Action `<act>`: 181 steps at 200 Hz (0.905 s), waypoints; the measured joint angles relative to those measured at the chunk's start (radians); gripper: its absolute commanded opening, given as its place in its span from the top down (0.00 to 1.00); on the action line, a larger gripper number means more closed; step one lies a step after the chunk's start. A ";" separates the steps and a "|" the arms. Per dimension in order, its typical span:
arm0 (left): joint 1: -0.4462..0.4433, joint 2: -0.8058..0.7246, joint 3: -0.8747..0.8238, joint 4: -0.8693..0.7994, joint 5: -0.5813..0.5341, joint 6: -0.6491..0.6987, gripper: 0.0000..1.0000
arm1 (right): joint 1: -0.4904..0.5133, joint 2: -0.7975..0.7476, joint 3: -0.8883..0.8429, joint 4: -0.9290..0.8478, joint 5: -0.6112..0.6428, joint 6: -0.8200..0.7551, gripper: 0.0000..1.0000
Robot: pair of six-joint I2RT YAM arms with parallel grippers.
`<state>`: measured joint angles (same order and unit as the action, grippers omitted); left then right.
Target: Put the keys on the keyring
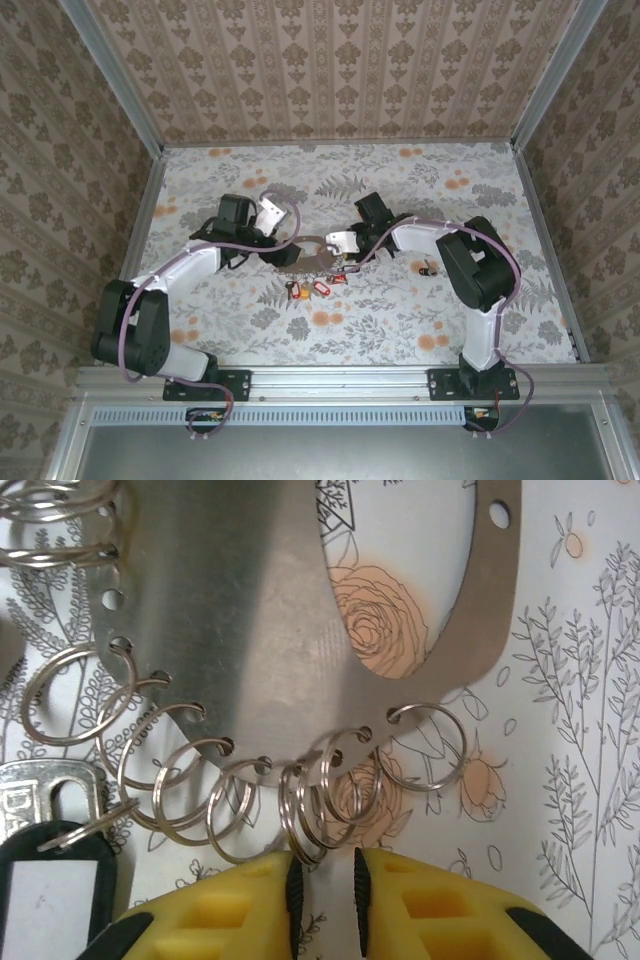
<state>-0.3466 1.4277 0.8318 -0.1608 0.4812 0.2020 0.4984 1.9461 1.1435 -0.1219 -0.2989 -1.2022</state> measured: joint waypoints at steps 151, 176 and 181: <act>-0.080 -0.012 -0.008 -0.020 -0.031 0.119 0.10 | 0.150 -0.309 -0.335 0.155 0.060 0.289 0.93; -0.092 -0.101 -0.079 0.005 0.083 0.215 0.24 | 0.179 -0.404 -0.412 0.234 0.058 0.399 0.93; -0.091 -0.131 -0.100 0.015 0.109 0.230 0.27 | 0.182 -0.423 -0.424 0.249 0.055 0.419 0.94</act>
<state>-0.4377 1.2968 0.7319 -0.1459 0.5903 0.4316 0.6804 1.5234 0.7193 0.1276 -0.2436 -0.7834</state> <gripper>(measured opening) 0.778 0.076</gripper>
